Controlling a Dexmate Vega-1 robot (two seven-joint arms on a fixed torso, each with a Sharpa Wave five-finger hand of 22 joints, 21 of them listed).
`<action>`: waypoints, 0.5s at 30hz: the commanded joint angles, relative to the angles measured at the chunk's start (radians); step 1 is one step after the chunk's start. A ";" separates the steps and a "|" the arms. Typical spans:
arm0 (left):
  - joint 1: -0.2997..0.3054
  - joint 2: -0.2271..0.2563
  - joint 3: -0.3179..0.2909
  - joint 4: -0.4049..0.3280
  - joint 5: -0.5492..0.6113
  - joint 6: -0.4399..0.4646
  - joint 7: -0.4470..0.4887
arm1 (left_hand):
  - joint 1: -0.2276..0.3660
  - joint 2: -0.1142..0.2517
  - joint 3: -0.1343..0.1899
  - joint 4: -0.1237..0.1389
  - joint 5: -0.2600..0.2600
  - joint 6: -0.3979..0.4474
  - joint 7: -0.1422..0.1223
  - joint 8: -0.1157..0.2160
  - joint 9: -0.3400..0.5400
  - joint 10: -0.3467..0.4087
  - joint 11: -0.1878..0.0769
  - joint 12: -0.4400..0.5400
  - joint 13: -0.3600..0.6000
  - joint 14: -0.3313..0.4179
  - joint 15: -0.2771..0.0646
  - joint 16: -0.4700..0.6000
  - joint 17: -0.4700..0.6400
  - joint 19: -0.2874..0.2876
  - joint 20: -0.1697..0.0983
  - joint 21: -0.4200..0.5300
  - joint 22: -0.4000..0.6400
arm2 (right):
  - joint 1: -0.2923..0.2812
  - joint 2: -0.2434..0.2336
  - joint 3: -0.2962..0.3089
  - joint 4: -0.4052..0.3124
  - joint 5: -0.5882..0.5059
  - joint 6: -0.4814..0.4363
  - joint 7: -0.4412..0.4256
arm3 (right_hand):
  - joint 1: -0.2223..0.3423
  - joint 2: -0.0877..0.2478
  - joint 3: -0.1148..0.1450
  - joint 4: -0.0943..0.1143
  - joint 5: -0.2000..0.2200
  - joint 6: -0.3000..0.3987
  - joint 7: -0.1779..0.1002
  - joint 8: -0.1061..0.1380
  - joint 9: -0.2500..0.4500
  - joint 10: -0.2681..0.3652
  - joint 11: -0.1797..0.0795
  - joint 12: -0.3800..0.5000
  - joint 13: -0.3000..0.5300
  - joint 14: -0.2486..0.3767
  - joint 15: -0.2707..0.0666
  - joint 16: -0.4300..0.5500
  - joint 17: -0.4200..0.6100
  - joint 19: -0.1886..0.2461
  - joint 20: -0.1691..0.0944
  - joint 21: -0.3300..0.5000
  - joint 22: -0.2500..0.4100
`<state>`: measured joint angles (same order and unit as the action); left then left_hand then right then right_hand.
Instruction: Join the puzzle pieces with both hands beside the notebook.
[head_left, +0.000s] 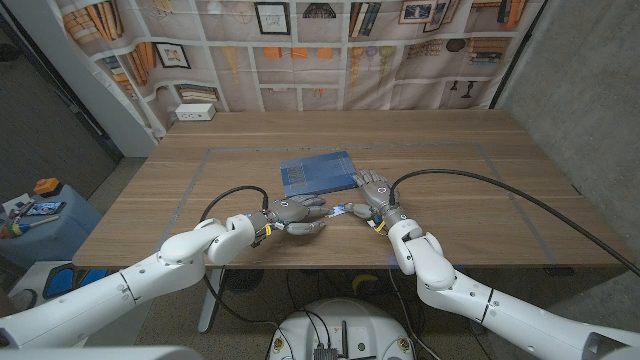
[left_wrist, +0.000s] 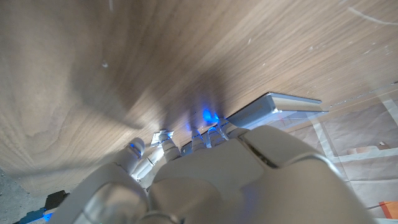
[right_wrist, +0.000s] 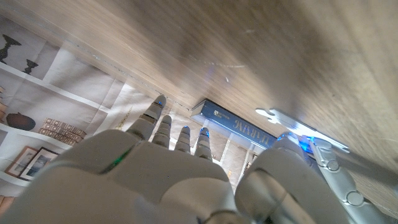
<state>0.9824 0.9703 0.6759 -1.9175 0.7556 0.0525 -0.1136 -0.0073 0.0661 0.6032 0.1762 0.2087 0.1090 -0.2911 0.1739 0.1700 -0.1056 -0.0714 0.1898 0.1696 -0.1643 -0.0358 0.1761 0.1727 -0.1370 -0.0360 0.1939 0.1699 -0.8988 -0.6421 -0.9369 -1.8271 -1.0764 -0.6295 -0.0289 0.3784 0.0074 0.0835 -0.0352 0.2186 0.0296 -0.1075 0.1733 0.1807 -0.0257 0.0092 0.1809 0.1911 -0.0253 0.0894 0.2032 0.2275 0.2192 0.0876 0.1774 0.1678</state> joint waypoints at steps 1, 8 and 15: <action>0.005 0.001 -0.002 -0.006 0.001 0.009 0.003 | 0.003 0.102 0.008 0.000 0.000 0.077 0.077 0.004 0.003 0.001 0.007 0.001 0.003 -0.011 -0.060 0.004 0.002 0.002 -0.111 0.001 0.003 | 0.003 0.002 -0.005 0.013 -0.008 -0.003 0.005 | 0.008 -0.008 0.005 -0.009 0.005 -0.014 0.002 -0.002 0.004 -0.015 0.004 0.001 0.000 -0.009 0.002 -0.001 0.001 -0.008 -0.001 0.005 0.001; 0.002 0.001 -0.001 -0.002 0.003 0.002 0.005 | 0.003 0.102 0.008 0.000 0.000 0.077 0.078 0.004 0.003 0.002 0.005 0.001 0.003 -0.010 -0.060 0.004 0.002 0.002 -0.111 0.001 0.003 | 0.002 0.005 -0.008 0.020 -0.013 -0.010 0.002 | 0.011 -0.008 0.006 -0.013 0.007 -0.029 0.008 -0.003 0.004 -0.021 0.008 0.001 0.000 -0.015 0.004 -0.003 0.000 -0.010 -0.002 0.006 0.001; 0.002 0.002 -0.002 0.002 -0.001 -0.004 0.007 | 0.003 0.102 0.009 0.001 0.000 0.078 0.079 0.005 0.003 0.003 0.004 0.002 0.003 -0.010 -0.060 0.004 0.002 0.002 -0.111 0.001 0.003 | 0.001 0.005 -0.013 0.024 -0.020 -0.014 0.002 | 0.012 -0.010 0.005 -0.016 0.008 -0.034 0.010 0.000 0.004 -0.024 0.008 0.003 0.000 -0.015 0.003 -0.002 -0.001 -0.010 -0.002 0.006 0.000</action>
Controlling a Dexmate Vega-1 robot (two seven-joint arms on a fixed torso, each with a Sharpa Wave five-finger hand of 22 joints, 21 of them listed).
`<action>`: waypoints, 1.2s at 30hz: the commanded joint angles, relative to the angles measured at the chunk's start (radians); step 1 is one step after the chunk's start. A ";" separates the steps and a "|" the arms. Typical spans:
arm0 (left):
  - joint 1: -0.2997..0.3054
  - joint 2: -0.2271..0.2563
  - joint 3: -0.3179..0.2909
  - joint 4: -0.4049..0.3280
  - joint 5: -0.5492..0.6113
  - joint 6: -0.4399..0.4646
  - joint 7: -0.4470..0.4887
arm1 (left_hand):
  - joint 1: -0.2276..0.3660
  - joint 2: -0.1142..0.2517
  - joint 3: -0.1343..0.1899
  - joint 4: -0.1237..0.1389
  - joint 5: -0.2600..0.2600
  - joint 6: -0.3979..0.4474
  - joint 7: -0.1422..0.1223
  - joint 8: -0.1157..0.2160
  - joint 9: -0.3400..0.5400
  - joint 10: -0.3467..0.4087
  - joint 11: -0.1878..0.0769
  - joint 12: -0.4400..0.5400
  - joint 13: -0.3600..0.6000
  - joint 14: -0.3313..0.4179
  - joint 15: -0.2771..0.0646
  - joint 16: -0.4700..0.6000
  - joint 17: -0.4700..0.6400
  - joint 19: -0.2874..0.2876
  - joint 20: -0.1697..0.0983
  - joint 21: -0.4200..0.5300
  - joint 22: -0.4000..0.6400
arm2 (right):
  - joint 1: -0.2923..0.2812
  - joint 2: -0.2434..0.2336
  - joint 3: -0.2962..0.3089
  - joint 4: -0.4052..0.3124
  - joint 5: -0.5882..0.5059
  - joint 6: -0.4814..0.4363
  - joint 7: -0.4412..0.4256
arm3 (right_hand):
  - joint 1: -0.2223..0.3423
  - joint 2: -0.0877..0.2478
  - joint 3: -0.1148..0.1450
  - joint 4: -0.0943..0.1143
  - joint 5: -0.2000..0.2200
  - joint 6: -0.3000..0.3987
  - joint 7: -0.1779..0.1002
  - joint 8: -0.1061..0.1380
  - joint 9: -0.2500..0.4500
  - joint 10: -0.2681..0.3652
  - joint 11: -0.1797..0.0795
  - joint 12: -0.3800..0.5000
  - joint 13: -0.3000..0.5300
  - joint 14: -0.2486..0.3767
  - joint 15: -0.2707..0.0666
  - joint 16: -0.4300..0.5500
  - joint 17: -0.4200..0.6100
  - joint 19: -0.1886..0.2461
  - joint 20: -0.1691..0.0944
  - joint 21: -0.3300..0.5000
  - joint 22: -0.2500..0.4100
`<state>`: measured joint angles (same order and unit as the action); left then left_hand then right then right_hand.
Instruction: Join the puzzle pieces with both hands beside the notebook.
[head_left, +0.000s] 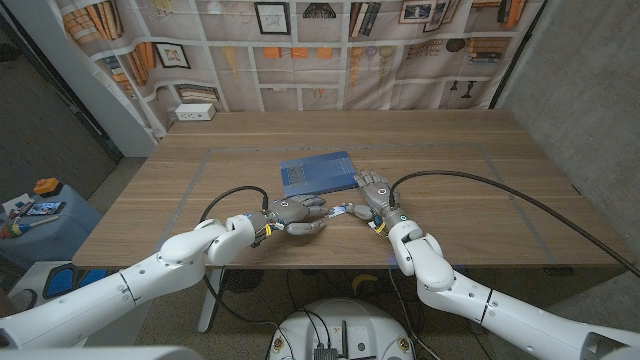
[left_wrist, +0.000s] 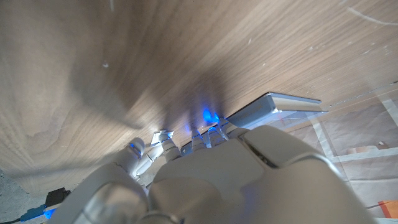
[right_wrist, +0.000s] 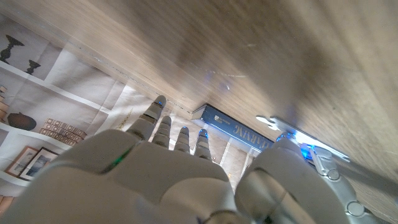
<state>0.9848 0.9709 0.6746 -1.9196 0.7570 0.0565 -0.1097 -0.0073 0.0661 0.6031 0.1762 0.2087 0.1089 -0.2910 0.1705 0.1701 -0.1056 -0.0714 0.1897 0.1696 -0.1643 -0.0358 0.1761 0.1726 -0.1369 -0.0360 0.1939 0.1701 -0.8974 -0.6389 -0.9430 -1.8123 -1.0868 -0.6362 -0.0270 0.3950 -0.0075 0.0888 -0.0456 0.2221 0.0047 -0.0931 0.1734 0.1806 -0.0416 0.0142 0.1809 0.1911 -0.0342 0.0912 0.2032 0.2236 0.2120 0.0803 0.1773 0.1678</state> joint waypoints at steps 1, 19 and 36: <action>-0.001 0.002 -0.001 0.004 -0.002 -0.008 0.004 | 0.003 0.102 0.009 0.001 0.000 0.078 0.078 0.008 0.003 0.003 0.005 0.002 0.003 -0.009 -0.060 0.004 0.002 0.002 -0.110 0.001 0.003 | 0.000 0.001 -0.007 0.010 -0.010 -0.008 0.000 | -0.004 0.005 0.000 -0.006 0.005 -0.010 -0.004 0.000 0.004 -0.008 0.003 0.003 0.000 -0.006 0.003 -0.002 0.003 -0.003 0.005 0.006 0.000; -0.007 0.001 0.000 0.017 -0.006 -0.018 0.007 | 0.003 0.102 0.010 0.001 0.000 0.080 0.078 0.008 0.003 0.005 0.006 0.002 0.003 -0.008 -0.059 0.004 0.002 0.003 -0.111 0.001 0.003 | -0.002 0.007 -0.001 0.015 0.008 0.002 -0.028 | -0.008 0.008 -0.001 -0.007 0.007 -0.011 -0.006 0.006 0.004 -0.012 0.006 0.005 0.000 -0.006 0.000 0.001 0.003 -0.002 0.005 0.008 0.000; -0.017 -0.002 0.002 0.024 -0.005 -0.025 0.004 | 0.003 0.102 0.010 0.001 0.000 0.081 0.076 0.008 0.003 0.005 0.003 0.002 0.004 -0.008 -0.060 0.004 0.002 0.004 -0.112 0.001 0.003 | -0.002 0.005 0.008 0.000 0.038 0.016 -0.052 | -0.031 0.015 -0.005 0.002 0.009 -0.005 -0.006 0.012 0.004 -0.010 0.003 0.009 0.000 -0.005 -0.002 0.005 0.006 0.000 0.003 0.009 0.001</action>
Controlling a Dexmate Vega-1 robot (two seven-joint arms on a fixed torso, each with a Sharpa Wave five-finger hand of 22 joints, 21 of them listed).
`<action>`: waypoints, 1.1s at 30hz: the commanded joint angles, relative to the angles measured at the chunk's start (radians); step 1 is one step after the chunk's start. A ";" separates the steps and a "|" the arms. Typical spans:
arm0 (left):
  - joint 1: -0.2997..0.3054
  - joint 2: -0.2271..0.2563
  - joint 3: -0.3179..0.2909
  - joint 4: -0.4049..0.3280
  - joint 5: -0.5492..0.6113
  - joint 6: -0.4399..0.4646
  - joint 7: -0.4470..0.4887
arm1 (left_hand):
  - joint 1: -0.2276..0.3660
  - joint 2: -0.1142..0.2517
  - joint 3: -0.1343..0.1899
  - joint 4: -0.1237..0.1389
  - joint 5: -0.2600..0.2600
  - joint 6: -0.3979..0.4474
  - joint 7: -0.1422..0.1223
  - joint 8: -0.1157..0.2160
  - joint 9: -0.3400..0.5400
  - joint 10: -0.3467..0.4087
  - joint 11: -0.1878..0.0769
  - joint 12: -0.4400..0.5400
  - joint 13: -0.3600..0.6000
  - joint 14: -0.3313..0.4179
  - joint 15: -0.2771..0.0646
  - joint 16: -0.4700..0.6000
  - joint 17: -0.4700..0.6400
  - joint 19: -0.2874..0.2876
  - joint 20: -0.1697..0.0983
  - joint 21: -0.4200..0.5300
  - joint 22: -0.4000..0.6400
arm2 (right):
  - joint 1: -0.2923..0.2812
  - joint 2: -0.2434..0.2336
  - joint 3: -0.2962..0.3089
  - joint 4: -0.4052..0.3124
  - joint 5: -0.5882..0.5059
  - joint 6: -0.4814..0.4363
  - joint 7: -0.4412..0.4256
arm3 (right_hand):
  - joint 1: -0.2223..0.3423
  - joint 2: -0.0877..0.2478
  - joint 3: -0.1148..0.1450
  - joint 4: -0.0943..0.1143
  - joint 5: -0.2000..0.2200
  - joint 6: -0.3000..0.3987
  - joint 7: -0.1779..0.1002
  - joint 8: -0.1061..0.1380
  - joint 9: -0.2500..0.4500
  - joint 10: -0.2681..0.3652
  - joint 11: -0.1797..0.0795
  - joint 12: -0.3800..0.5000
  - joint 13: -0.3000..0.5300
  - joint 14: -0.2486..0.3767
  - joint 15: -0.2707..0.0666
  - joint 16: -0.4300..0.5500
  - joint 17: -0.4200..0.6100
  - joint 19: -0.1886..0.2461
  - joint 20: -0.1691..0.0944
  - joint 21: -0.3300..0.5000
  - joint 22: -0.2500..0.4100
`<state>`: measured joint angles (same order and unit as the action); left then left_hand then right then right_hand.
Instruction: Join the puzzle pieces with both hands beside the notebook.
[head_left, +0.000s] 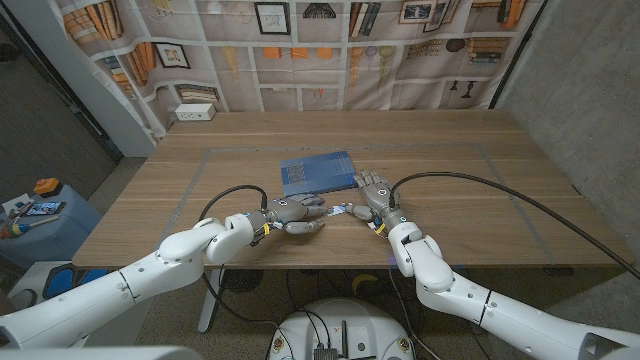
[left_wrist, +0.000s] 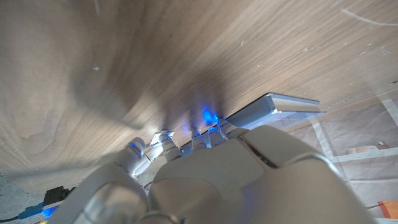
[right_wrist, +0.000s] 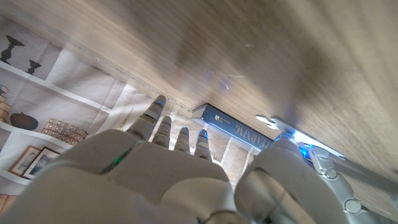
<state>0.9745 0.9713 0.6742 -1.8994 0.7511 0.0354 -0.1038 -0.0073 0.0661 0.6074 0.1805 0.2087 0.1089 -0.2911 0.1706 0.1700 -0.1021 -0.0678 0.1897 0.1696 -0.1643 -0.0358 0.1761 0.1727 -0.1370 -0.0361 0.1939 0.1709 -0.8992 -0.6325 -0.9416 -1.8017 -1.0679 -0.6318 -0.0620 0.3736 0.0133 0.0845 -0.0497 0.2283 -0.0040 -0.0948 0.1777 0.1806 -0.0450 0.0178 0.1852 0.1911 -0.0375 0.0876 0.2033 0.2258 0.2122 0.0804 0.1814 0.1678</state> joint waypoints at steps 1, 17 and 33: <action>-0.006 -0.003 0.002 0.004 0.000 -0.004 -0.001 | 0.003 0.102 0.006 -0.004 0.000 0.080 0.075 0.008 0.003 0.001 -0.001 0.002 0.004 -0.008 -0.060 0.004 0.002 0.004 -0.112 0.001 0.002 | 0.000 -0.002 0.007 -0.012 0.021 0.015 -0.018 | -0.010 -0.006 -0.001 0.007 0.003 0.004 -0.005 0.008 0.004 -0.006 -0.001 0.005 0.000 -0.002 0.001 0.006 0.004 0.000 0.003 0.005 0.001; -0.005 -0.001 0.002 -0.001 0.004 -0.001 -0.002 | 0.003 0.101 0.007 -0.004 -0.001 0.080 0.075 0.007 0.003 0.001 -0.003 0.001 0.004 -0.007 -0.061 0.004 0.002 0.005 -0.113 0.001 0.002 | -0.007 -0.011 0.014 -0.031 0.023 0.025 -0.041 | -0.031 -0.004 -0.008 0.015 0.004 0.008 -0.006 0.010 0.004 0.000 -0.003 0.008 0.000 -0.004 0.000 0.008 0.007 -0.001 0.004 0.005 0.001; 0.009 0.005 -0.007 -0.018 0.015 0.010 0.017 | 0.004 0.101 0.008 -0.005 -0.001 0.074 0.075 0.006 0.003 0.000 -0.004 0.001 0.004 -0.007 -0.061 0.004 0.002 0.004 -0.111 0.000 0.002 | -0.024 -0.018 0.026 -0.051 0.018 0.024 -0.049 | -0.047 -0.006 -0.014 0.019 0.005 0.011 -0.009 0.012 0.004 0.003 -0.005 0.010 0.000 -0.003 0.001 0.010 0.008 -0.003 0.004 0.005 0.000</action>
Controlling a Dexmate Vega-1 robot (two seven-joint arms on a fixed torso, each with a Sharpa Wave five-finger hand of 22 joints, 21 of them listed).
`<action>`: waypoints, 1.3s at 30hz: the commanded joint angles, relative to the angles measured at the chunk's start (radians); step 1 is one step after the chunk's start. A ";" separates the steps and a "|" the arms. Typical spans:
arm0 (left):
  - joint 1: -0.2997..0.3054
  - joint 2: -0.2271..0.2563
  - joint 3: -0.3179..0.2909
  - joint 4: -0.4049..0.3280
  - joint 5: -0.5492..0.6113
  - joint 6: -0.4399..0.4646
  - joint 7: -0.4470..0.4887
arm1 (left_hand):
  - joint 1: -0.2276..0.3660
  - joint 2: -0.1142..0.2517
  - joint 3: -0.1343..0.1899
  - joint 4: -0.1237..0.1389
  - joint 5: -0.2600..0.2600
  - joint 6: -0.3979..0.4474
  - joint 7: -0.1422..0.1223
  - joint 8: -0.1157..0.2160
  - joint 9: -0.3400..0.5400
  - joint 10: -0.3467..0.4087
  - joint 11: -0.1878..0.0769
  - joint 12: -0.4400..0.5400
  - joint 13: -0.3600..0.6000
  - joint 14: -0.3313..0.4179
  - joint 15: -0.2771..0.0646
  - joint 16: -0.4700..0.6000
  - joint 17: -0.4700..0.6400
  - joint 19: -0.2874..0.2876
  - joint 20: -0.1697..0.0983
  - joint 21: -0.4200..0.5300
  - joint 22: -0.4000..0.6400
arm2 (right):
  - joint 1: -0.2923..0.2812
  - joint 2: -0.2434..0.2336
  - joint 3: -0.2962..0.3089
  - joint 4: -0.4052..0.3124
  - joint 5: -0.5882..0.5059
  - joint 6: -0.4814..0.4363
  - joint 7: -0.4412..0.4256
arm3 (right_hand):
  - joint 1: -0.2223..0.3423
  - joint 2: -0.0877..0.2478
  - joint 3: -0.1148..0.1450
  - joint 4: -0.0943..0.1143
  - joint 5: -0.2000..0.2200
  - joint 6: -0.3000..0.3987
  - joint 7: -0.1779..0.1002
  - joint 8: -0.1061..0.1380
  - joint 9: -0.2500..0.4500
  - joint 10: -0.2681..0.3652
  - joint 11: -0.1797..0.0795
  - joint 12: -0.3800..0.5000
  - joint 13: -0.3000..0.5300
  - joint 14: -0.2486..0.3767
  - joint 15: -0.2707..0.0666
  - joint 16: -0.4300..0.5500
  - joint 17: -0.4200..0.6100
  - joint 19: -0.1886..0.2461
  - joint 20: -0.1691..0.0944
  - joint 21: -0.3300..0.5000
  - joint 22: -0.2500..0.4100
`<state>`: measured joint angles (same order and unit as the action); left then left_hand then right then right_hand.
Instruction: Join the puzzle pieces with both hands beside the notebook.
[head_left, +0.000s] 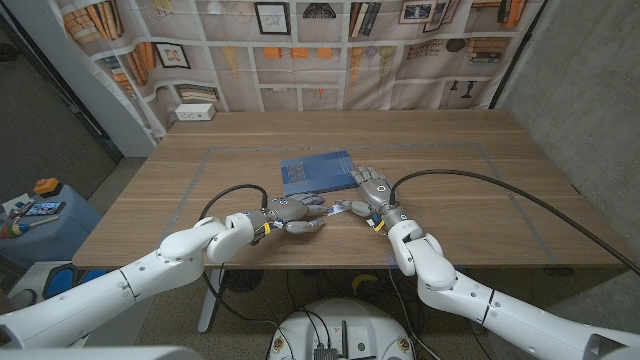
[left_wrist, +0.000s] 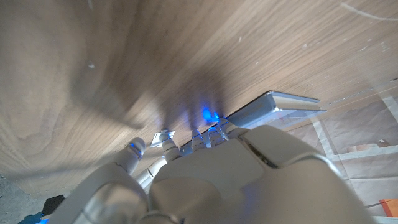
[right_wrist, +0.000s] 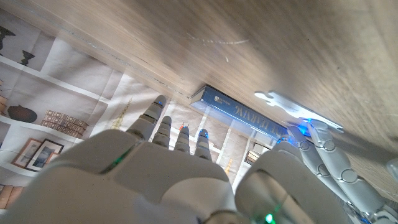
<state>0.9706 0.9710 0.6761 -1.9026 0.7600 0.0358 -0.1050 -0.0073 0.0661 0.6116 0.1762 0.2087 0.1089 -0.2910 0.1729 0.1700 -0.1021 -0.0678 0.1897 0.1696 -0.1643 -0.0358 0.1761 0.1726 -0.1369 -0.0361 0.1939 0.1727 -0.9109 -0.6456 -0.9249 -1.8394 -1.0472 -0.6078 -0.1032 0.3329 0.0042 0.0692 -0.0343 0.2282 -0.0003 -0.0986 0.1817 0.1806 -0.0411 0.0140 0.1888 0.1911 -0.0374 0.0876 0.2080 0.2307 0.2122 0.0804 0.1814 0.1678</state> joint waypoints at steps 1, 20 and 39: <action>0.014 0.006 -0.010 -0.015 0.008 0.009 0.022 | 0.004 0.101 0.004 -0.001 -0.001 0.074 0.074 0.003 0.003 0.001 -0.004 0.001 0.004 -0.007 -0.061 0.004 0.002 0.004 -0.111 0.000 0.000 | -0.013 -0.004 0.010 -0.013 -0.003 -0.002 -0.010 | -0.007 0.003 0.001 0.004 0.005 0.007 -0.005 0.008 0.004 -0.001 -0.001 0.006 0.000 -0.002 0.001 0.005 0.003 -0.003 0.004 0.005 0.001; 0.031 0.012 -0.024 -0.035 0.025 0.016 0.054 | 0.008 0.103 0.009 -0.005 0.000 0.055 0.076 -0.002 0.003 0.002 -0.003 0.001 0.004 -0.004 -0.060 0.004 0.000 0.006 -0.112 0.000 0.000 | -0.024 -0.001 0.016 -0.024 -0.003 -0.012 -0.013 | -0.010 0.004 0.001 0.002 0.008 0.008 -0.007 0.009 0.004 0.001 -0.002 0.008 0.000 -0.003 -0.001 0.005 0.001 -0.003 0.002 0.005 0.000; 0.034 0.015 -0.037 -0.042 0.038 0.010 0.079 | 0.012 0.103 0.015 -0.010 0.000 0.053 0.076 0.001 0.003 0.008 -0.006 0.003 0.004 0.004 -0.061 0.005 -0.001 0.014 -0.110 0.003 -0.001 | -0.030 0.000 0.022 -0.034 -0.010 -0.017 -0.016 | -0.010 0.006 0.002 -0.002 0.011 0.009 -0.007 0.009 0.004 0.002 -0.004 0.008 0.000 -0.001 -0.001 0.005 -0.001 -0.001 0.001 0.006 0.000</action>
<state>1.0021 0.9843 0.6485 -1.9373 0.7925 0.0497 -0.0412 -0.0073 0.0661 0.6197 0.1680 0.2087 0.1700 -0.2121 0.1693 0.1730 -0.0966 -0.0733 0.1897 0.1696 -0.1643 -0.0358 0.1761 0.1727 -0.1260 -0.0359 0.1939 0.1708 -0.9373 -0.6451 -0.9073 -1.8678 -1.0533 -0.6224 -0.1170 0.3238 0.0135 0.0693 -0.0344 0.2332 0.0034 -0.1022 0.1817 0.1806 -0.0412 0.0140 0.1925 0.1911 -0.0374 0.0876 0.2080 0.2276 0.2122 0.0804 0.1814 0.1678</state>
